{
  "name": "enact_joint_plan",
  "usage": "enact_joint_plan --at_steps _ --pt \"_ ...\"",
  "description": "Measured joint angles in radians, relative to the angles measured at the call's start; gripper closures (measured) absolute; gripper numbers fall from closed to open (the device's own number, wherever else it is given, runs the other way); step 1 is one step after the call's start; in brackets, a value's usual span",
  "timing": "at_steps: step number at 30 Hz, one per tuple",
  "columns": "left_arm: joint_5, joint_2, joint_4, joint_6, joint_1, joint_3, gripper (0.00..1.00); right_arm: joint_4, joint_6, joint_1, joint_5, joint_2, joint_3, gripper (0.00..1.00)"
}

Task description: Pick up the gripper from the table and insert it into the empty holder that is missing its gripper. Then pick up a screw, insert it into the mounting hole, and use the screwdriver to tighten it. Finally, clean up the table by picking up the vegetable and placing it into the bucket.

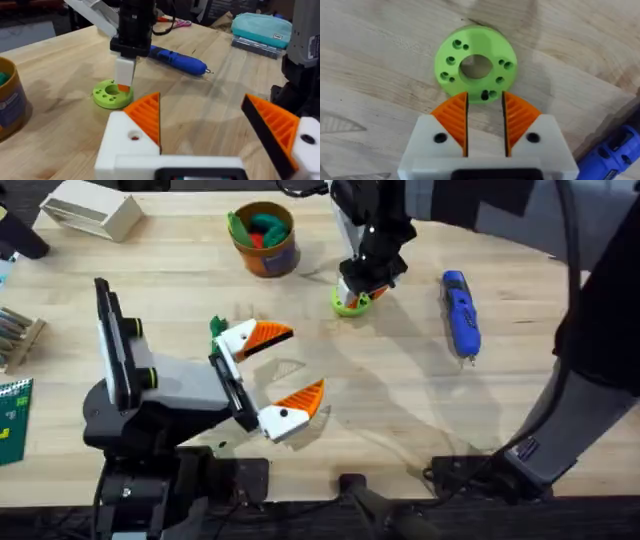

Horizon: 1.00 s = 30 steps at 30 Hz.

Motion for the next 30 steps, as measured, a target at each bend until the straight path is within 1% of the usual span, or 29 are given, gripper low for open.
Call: enact_joint_plan --at_steps 9,16,25,30 --pt "0.0 0.0 0.0 0.0 0.0 0.0 0.016 0.005 0.004 0.0 0.0 0.0 -0.011 0.651" --pt "0.0 0.0 0.0 0.0 0.0 0.0 0.015 0.014 0.008 0.0 0.0 0.016 -0.011 0.73" --pt "0.0 0.0 0.0 0.0 0.0 0.0 0.015 0.028 0.012 0.0 0.0 0.016 -0.011 0.742" --pt "0.0 0.0 0.0 0.0 0.0 0.0 0.015 0.032 0.012 0.0 0.0 0.016 -0.011 0.821"
